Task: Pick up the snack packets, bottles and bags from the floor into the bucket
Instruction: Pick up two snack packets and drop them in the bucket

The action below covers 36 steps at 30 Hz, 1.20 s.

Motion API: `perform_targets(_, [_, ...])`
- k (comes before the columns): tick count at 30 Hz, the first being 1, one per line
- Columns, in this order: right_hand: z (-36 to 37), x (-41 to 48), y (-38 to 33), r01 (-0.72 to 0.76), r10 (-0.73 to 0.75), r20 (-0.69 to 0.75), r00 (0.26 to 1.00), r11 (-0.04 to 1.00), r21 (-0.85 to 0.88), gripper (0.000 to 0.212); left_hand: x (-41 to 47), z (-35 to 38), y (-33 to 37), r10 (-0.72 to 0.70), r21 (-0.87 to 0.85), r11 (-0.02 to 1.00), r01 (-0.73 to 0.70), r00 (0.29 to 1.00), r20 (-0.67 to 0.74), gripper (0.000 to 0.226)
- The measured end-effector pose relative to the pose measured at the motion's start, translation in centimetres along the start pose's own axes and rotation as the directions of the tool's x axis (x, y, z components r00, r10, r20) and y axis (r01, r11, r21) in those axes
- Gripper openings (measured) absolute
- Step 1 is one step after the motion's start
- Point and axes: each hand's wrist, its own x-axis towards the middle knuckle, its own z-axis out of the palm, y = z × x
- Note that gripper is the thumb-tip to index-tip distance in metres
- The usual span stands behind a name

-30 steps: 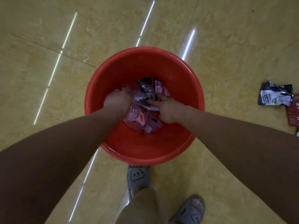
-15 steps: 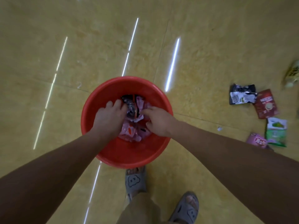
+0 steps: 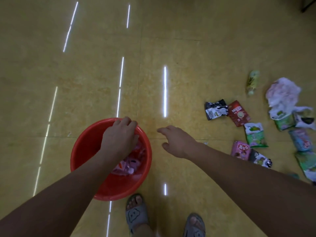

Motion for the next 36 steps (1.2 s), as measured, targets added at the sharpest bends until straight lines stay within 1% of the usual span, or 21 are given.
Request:
perform_targets(4, [-0.3,-3.6,4.2,-0.077,0.08,-0.067,0.995,0.996,0.045,0.062,1.0,-0.8,4.5,0.001,-0.115,0.993,-0.002,1.0,-0.012,0.045])
perform_targets(6, [-0.2,-5.7,6.3,-0.127,0.132,-0.082,0.988,0.99,0.062,0.063,1.3,-0.8,6.8,0.024,-0.137,0.99,-0.024,1.0,-0.004,0.047])
perform_targets(11, [0.1,-11.6,11.2,-0.26,0.273,-0.1,0.957,0.958,0.123,0.064,1.4,-1.4,12.4,0.146,-0.136,0.981,-0.141,0.989,0.028,0.048])
perform_targets(18, [0.8,-19.0,16.9,-0.431,0.466,-0.124,0.876,0.872,0.234,0.067,2.8,-3.2,18.8,0.284,-0.079,0.957,-0.278,0.956,0.076,0.049])
perform_targets(21, [1.7,-21.1,19.5,-0.479,0.524,-0.104,0.846,0.83,0.287,0.067,4.0,-3.2,21.5,0.338,-0.056,0.941,-0.334,0.937,0.089,0.049])
perform_targets(25, [3.3,-22.9,23.5,-0.541,0.585,-0.064,0.808,0.781,0.312,0.068,5.8,-2.3,25.2,0.382,-0.028,0.924,-0.382,0.916,0.123,0.05])
perform_targets(30, [4.6,-25.5,29.2,-0.612,0.647,0.011,0.762,0.715,0.338,0.07,7.4,-1.0,30.1,0.374,-0.011,0.926,-0.379,0.91,0.176,0.053])
perform_targets(36, [4.5,-28.2,36.7,-0.659,0.677,0.073,0.732,0.677,0.329,0.071,9.0,0.3,37.6,0.373,0.018,0.922,-0.387,0.9,0.224,0.053])
